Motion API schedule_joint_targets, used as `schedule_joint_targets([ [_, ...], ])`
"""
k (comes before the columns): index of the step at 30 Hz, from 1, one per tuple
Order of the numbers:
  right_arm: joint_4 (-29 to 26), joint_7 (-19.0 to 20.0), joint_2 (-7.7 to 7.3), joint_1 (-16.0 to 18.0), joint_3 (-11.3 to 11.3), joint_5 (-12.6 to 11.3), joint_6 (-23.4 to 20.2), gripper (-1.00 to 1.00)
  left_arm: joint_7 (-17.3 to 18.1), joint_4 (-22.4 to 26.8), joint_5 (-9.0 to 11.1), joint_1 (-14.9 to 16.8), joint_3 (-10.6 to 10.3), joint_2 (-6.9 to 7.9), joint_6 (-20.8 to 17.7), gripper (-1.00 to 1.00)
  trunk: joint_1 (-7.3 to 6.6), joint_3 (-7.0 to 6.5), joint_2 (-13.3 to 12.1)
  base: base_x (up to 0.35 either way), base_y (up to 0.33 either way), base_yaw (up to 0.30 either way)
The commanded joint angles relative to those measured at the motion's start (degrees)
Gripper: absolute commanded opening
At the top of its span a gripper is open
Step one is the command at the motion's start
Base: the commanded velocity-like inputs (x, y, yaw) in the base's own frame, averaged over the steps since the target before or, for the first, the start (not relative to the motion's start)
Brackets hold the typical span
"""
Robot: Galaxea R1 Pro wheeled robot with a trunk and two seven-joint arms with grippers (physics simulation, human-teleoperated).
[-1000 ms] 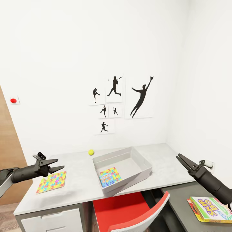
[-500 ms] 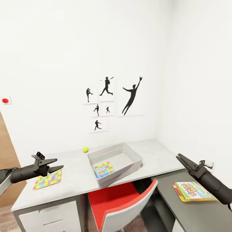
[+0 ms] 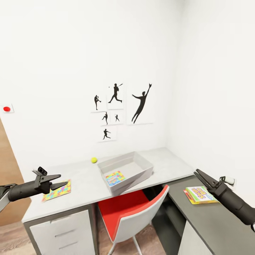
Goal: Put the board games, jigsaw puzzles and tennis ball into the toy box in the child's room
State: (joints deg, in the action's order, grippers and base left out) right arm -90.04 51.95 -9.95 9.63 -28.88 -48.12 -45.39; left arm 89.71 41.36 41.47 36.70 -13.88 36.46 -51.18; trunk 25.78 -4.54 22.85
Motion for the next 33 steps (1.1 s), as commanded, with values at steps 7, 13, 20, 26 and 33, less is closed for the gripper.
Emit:
schedule_joint_targets([
  [7, 0.19, 0.08, -0.03, 0.04, -0.04, -0.13, -0.32, 1.00, 0.29, -0.05, 0.07, 0.04, -0.29, 0.12, -0.43, 1.00, 0.00, 0.57, 0.07, -0.232, 0.183, -0.135],
  [13, 0.23, 0.08, 0.01, 0.04, -0.03, -0.13, -0.32, 1.00, 0.29, -0.05, 0.04, 0.04, -0.28, 0.24, -0.35, 1.00, 0.00, 1.03, 0.07, -0.089, 0.128, -0.149],
  [20, 0.25, 0.08, 0.08, 0.04, 0.02, -0.13, -0.32, 1.00, 0.29, -0.05, 0.10, 0.04, -0.27, 0.45, -0.32, 1.00, 0.00, 1.54, 0.07, -0.009, 0.017, -0.164],
  [26, 0.29, 0.08, 0.11, 0.04, 0.00, -0.13, -0.32, 1.00, 0.29, -0.05, 0.10, 0.04, -0.27, 0.60, -0.32, 1.00, 0.00, 1.95, 0.07, -0.001, 0.001, -0.180],
  [33, 0.30, 0.08, 0.02, 0.04, -0.03, -0.13, -0.32, 1.00, 0.29, -0.05, 0.10, 0.02, -0.27, 0.65, -0.32, 1.00, 0.00, 2.35, 0.07, -0.038, 0.034, -0.202],
])
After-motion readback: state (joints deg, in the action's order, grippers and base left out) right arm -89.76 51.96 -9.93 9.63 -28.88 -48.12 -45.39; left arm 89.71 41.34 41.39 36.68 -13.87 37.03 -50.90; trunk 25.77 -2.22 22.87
